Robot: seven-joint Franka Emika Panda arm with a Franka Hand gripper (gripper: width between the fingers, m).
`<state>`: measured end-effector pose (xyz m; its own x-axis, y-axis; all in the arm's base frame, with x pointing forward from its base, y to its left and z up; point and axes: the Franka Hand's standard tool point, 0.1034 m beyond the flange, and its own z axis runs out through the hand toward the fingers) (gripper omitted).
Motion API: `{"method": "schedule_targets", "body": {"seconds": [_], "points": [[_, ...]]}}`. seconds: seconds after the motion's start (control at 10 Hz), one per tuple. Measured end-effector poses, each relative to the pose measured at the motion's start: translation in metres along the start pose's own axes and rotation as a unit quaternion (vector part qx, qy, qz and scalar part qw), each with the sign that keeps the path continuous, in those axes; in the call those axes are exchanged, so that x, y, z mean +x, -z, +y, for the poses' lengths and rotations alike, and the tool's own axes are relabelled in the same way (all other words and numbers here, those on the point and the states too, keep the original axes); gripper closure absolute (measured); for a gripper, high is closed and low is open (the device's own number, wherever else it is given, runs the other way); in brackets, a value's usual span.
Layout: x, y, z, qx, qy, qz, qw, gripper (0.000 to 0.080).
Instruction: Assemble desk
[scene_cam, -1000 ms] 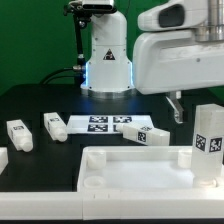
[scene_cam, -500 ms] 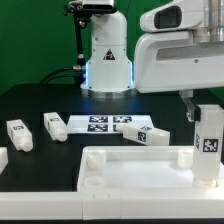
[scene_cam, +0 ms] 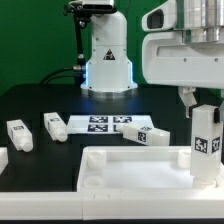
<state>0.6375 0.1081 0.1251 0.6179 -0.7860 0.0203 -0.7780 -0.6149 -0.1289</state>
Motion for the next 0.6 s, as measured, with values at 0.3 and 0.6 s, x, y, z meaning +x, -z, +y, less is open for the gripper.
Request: {"method": "schedule_targets", "body": {"seconds": [0.3, 0.6], "points": [[0.0002, -0.0013, 0.0007, 0.002, -0.138, -0.006, 0.99, 0.0515], [-0.001, -0.0019, 0.0007, 0.008, -0.248, -0.019, 0.969, 0.0515]]}}
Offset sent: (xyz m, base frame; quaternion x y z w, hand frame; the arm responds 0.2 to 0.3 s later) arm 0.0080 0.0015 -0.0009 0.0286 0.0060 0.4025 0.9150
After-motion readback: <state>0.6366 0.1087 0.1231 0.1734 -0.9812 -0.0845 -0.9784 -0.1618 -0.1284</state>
